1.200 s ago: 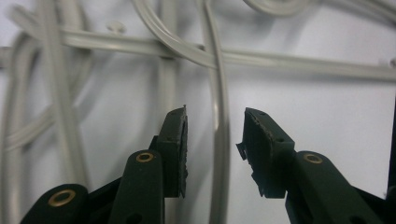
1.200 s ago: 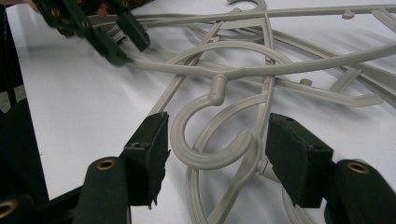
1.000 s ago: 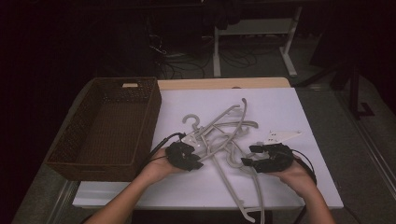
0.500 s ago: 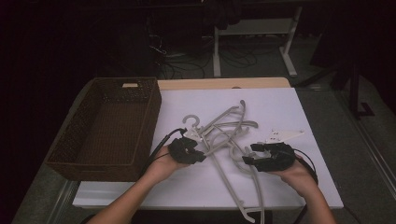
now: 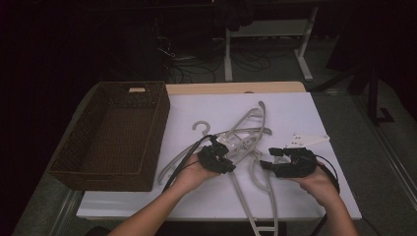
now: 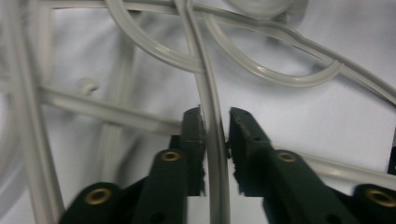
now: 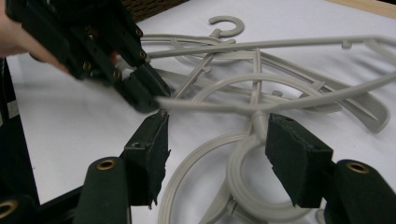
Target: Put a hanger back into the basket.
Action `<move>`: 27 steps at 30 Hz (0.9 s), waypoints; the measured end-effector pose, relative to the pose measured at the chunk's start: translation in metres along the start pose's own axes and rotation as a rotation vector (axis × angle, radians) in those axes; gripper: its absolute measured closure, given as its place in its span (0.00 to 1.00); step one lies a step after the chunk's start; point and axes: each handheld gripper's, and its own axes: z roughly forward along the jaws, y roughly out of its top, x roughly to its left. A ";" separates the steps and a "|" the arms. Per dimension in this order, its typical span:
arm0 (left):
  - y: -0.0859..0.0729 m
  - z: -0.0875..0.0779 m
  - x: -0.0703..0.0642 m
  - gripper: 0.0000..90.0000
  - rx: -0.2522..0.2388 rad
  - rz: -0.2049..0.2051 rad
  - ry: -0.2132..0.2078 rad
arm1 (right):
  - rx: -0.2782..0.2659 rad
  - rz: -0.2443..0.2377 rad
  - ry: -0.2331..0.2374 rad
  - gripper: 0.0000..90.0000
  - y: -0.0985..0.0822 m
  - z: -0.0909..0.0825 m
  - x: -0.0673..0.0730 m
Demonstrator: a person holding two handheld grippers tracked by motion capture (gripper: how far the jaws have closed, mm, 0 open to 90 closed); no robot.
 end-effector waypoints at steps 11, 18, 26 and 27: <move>-0.008 -0.032 0.013 0.48 -0.111 0.012 -0.004 | 0.065 0.079 -0.141 0.42 0.024 0.021 -0.018; -0.037 -0.059 0.034 0.36 -0.175 -0.021 0.011 | 0.120 0.246 -0.283 0.43 0.050 0.057 -0.059; -0.052 -0.069 0.046 0.25 -0.195 -0.058 0.030 | 0.166 0.368 -0.386 0.46 0.070 0.096 -0.104; -0.053 -0.071 0.048 0.24 -0.202 -0.065 0.035 | 0.199 0.394 -0.409 0.47 0.073 0.106 -0.111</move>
